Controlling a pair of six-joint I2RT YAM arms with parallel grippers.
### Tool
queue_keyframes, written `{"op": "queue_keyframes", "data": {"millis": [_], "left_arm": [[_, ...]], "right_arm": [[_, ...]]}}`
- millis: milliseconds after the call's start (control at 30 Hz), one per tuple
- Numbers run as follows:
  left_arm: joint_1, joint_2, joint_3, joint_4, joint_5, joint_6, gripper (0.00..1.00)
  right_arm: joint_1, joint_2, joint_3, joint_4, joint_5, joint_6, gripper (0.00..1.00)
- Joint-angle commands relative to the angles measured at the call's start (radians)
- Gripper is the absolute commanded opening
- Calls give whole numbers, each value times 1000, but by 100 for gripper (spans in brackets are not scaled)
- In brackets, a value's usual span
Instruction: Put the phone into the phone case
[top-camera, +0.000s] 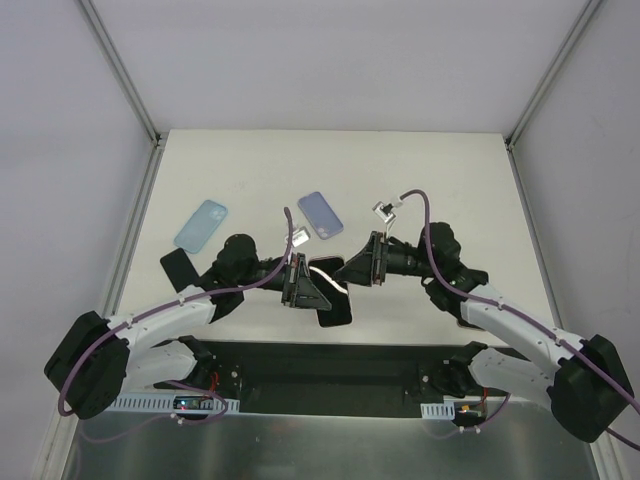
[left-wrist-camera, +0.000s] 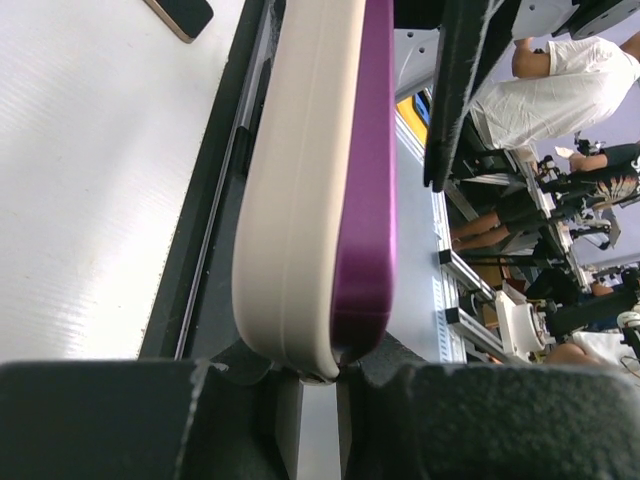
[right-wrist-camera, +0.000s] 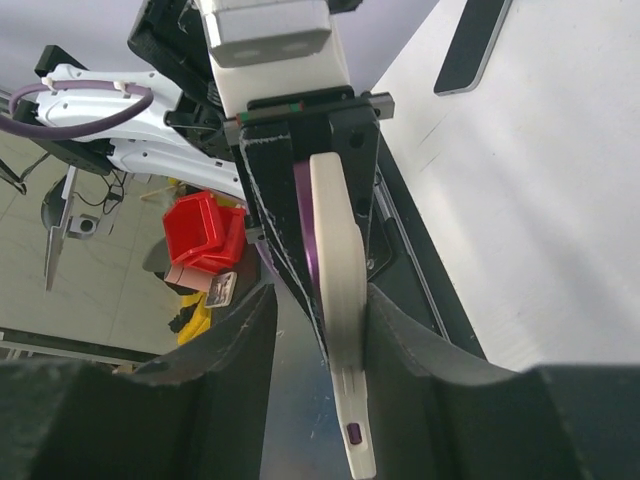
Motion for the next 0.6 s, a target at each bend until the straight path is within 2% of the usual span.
{"op": "queue_keyframes", "data": {"millis": [0,100,267,433,500,533,567], "left_arm": [[12,-29,0,47,-48,-16,0],[12,-24,2,69,-27,-24,0],[13,-49,-3,72,-34,-16,0],[13,-56,14,72,3,-50,5],[13,-75,16,51,-14,-47,13],[13,-93,19,31,-26,-39,25],[13,-104,23,12,-39,-33,31]], "right_arm": [[26,-52,-3,-9,-56,-32,39],[31,-50,15,-26,-53,-43,39],[46,-26,37,-26,-53,-52,31],[60,-23,66,-6,-77,-22,5],[59,-33,67,-6,-93,-22,1],[60,-47,66,-6,-97,-26,1],[60,-56,63,-6,-106,-32,2]]}}
